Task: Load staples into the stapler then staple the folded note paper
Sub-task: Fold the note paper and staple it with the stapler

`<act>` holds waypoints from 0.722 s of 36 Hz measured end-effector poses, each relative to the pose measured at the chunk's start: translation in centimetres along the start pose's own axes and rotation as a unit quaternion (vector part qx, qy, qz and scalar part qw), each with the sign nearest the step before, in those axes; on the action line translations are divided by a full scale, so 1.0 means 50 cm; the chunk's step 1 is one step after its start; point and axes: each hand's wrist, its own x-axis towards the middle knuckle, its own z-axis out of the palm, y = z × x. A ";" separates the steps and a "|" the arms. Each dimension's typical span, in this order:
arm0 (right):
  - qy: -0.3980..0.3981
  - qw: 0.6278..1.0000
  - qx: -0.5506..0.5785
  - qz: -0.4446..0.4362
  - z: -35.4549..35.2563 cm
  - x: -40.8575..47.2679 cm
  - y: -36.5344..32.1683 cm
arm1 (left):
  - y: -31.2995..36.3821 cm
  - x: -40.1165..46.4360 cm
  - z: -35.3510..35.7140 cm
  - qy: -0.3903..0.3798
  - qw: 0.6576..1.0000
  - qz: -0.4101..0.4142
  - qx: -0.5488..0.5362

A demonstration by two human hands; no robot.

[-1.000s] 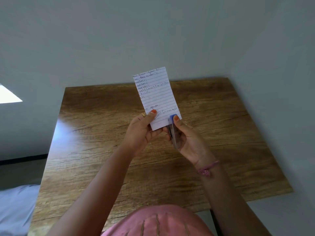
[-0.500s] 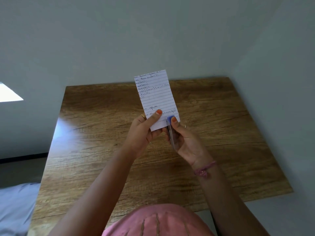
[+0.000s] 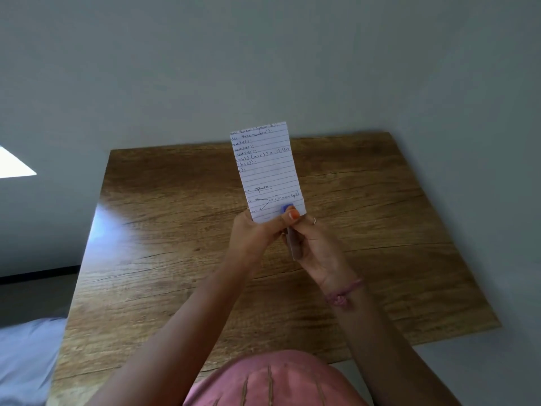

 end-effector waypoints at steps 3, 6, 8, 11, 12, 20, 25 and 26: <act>0.011 1.000 -0.020 0.000 -0.001 0.001 0.000 | -0.002 -0.001 0.000 -0.008 1.000 0.001 -0.012; 0.012 1.000 -0.023 0.002 -0.002 0.003 0.002 | -0.004 0.002 -0.002 -0.010 1.000 -0.001 -0.019; 0.007 1.000 -0.019 0.002 -0.005 0.005 0.005 | -0.003 0.005 -0.006 -0.020 1.000 -0.011 -0.016; -0.010 1.000 -0.022 0.000 -0.012 0.007 0.005 | 0.004 0.010 -0.019 -0.054 0.998 -0.029 0.003; -0.018 1.000 -0.024 0.001 -0.014 0.007 0.004 | 0.006 0.012 -0.023 -0.064 0.997 -0.034 0.014; -0.043 0.994 -0.102 -0.005 -0.032 0.011 -0.005 | 0.014 0.021 -0.030 -0.004 0.996 -0.064 -0.054; 0.043 0.974 -0.220 -0.039 -0.043 0.015 0.001 | 0.013 0.025 -0.033 0.065 0.991 -0.069 -0.090; 0.061 0.968 -0.238 -0.042 -0.047 0.018 0.002 | 0.012 0.027 -0.035 0.070 0.991 -0.065 -0.093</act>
